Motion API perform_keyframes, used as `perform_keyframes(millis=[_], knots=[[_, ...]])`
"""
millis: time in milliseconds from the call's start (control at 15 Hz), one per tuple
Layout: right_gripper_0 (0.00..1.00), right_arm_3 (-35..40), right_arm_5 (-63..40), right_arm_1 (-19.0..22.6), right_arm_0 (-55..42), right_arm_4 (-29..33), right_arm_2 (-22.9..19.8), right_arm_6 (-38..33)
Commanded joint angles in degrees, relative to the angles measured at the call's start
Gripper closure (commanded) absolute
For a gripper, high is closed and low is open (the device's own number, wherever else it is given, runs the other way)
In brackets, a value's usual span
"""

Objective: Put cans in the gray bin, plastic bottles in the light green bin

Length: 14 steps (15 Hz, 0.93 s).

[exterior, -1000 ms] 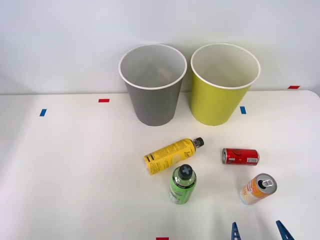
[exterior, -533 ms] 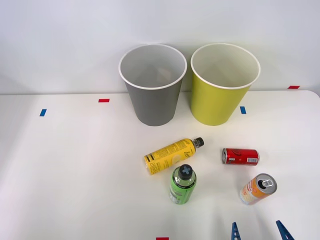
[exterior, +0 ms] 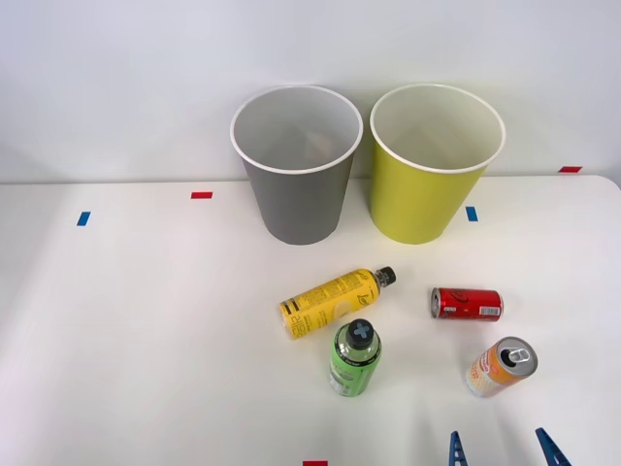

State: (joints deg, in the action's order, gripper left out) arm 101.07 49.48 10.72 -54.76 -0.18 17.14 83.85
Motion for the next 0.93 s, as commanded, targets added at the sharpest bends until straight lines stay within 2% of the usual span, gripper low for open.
perform_keyframes(millis=[67, 933], knots=[[0.00, 0.00, 0.00, 0.00, 0.00, 0.00, 0.00, 0.00], [0.00, 0.00, 0.00, 0.00, 0.00, 0.00, 0.00, 0.00]])
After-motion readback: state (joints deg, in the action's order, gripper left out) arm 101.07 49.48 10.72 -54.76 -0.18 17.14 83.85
